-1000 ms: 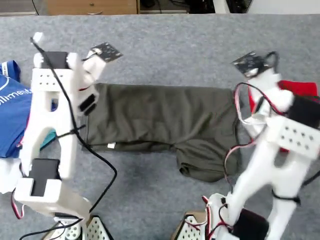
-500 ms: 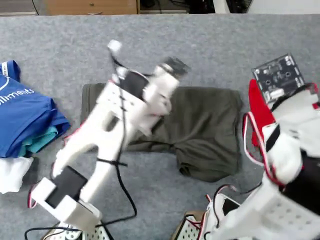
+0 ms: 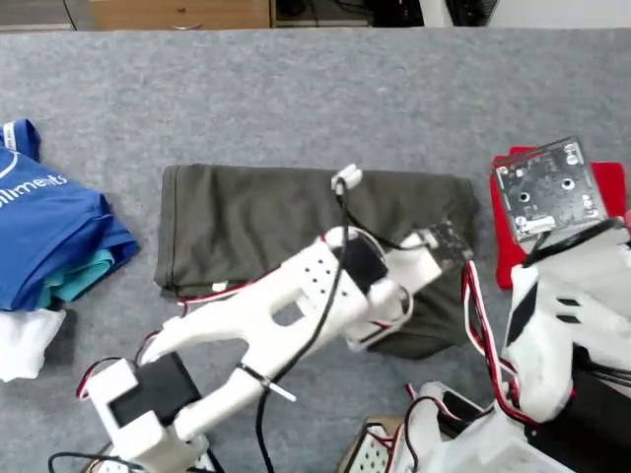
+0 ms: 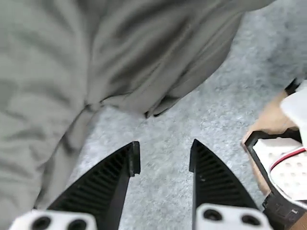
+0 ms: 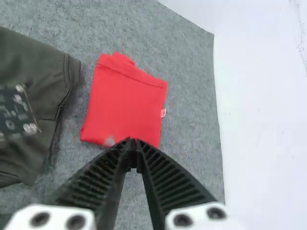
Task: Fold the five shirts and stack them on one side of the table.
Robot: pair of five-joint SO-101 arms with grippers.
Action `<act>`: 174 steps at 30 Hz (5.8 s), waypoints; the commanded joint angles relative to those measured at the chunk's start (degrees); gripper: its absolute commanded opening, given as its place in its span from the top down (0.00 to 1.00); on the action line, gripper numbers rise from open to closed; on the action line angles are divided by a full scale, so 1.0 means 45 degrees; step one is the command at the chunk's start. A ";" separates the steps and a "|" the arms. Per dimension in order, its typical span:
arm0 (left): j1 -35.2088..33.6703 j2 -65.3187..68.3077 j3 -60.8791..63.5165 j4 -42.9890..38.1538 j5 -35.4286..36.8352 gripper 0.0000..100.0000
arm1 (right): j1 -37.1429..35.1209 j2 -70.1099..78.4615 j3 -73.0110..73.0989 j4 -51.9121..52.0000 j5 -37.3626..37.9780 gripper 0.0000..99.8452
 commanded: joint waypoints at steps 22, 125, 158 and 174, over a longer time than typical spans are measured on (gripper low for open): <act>0.0957 0.5695 -0.6330 0.0938 0.0117 0.82 | 0.0127 -0.0010 -0.0361 0.0156 -0.0098 1.00; -0.3048 1.0872 -1.4886 0.3028 -0.0801 0.98 | 0.0107 -0.0010 0.1241 -0.0645 -0.0020 1.00; -0.4943 1.1536 -1.6293 0.1895 0.0527 0.81 | 0.0107 -0.0029 0.1553 -0.0606 -0.0020 1.00; -0.7306 1.1536 -1.9126 0.3106 0.2110 0.85 | 0.0088 0.0010 0.4503 -0.1915 0.0000 1.00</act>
